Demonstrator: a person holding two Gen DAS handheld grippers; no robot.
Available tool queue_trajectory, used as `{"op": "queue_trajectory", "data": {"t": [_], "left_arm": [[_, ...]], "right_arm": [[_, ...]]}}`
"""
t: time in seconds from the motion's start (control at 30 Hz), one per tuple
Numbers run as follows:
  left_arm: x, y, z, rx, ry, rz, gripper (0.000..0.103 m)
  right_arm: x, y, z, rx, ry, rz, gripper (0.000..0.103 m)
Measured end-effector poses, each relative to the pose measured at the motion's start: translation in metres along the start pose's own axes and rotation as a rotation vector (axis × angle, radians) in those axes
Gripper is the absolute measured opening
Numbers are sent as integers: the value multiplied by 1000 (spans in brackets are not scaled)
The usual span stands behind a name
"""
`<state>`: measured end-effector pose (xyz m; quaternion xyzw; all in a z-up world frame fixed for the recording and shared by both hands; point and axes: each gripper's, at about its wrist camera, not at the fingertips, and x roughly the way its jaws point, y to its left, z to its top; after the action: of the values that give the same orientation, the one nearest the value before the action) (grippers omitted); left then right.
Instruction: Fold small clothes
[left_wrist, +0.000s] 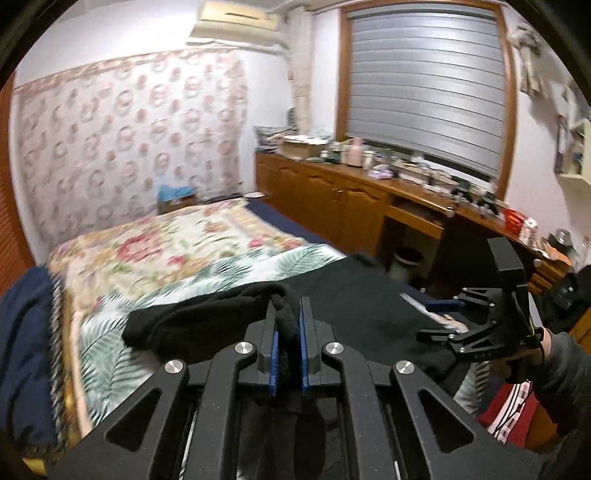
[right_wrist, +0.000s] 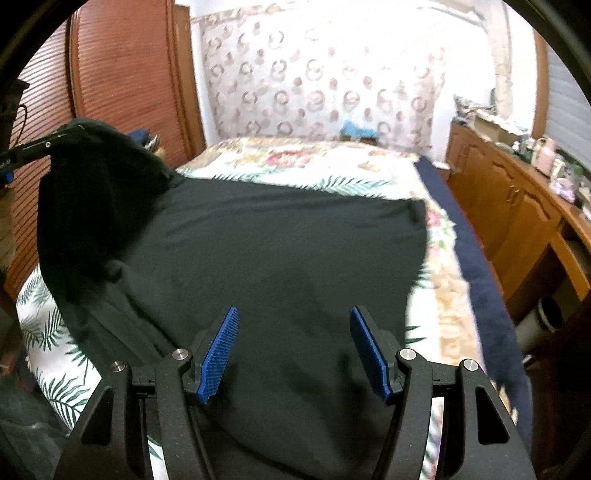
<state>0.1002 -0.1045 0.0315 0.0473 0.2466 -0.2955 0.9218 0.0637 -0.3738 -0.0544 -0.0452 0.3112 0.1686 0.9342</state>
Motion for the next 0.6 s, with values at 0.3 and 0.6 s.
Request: {"op": "queue_trajectory", "data": {"t": [0.3,0.6], "left_arm": [[19,-61,40,73,-1,-159,9],[41,-62,29,54,68,-154,56]], "right_arm": [[-31,-4,-14,47,-62,-43,65],[-37,-4,-23,66,-70,-48,65]]}}
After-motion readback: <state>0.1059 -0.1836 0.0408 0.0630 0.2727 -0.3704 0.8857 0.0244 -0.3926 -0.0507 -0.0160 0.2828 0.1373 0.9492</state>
